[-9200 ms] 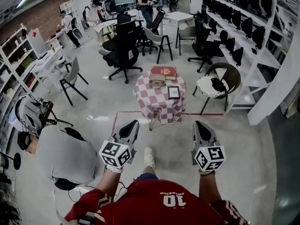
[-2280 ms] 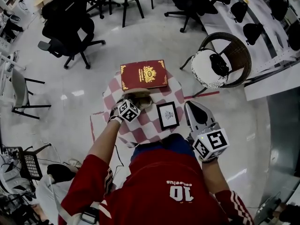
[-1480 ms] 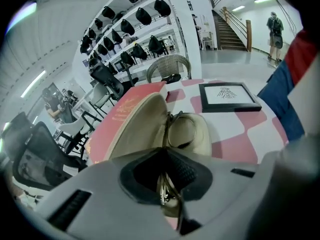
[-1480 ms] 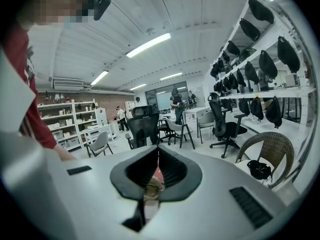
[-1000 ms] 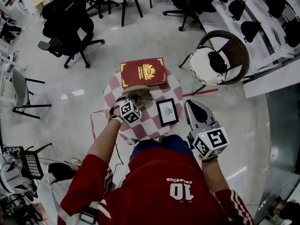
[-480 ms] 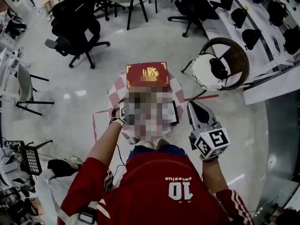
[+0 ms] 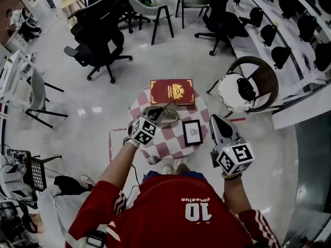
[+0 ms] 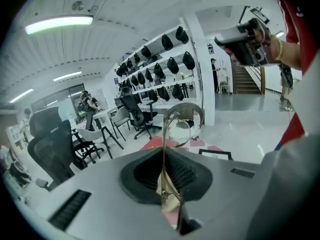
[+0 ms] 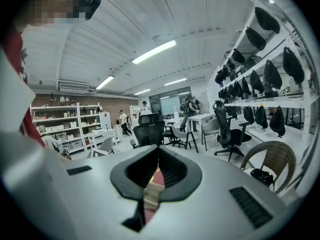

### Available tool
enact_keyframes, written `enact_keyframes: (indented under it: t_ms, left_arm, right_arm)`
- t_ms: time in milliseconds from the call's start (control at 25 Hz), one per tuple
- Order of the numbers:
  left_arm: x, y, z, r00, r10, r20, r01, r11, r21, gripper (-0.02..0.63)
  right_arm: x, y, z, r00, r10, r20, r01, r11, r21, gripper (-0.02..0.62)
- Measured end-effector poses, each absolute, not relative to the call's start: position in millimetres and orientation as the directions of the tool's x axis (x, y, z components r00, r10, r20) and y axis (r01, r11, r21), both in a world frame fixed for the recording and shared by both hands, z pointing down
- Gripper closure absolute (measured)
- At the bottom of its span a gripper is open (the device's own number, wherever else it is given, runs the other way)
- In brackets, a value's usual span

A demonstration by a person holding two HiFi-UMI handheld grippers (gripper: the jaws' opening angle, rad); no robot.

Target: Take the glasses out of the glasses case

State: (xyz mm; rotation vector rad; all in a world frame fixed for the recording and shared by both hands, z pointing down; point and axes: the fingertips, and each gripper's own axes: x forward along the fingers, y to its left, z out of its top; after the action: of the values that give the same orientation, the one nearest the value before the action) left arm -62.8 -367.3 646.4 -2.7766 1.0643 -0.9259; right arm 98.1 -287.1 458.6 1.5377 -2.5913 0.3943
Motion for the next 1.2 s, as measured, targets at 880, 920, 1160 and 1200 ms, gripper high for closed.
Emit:
enact_keyframes:
  t_ms: [880,920,1160,1200]
  left_arm:
    - [-104.4,-307.5,479.4,0.636,-0.745,0.200,-0.762,-0.648,0.011,0.584]
    - [-106.2,-305.0,472.4,0.633,-0.752,0.181,-0.768,-0.640,0.024,0.584]
    - [-114.8,-288.6,429.1,0.626,-0.777,0.062,-0.779,-0.622,0.074,0.584]
    - [-116.3,-286.8,422.5,0.622,-0.781,0.046,-0.782,-0.619,0.072,0.584]
  right_arm:
    - [90.9,-257.0,422.3,-0.486,-0.865,0.128,-0.870,0.465,-0.162,0.578]
    - [90.2,-257.2,421.2,-0.487,-0.864,0.125,-0.869,0.467,-0.161,0.578]
    - [85.6,-257.6,413.1,-0.487,-0.867,0.103,-0.869,0.471,-0.152,0.578]
    - [85.4,-258.0,411.7,-0.487,-0.868,0.100,-0.870,0.471,-0.150,0.578]
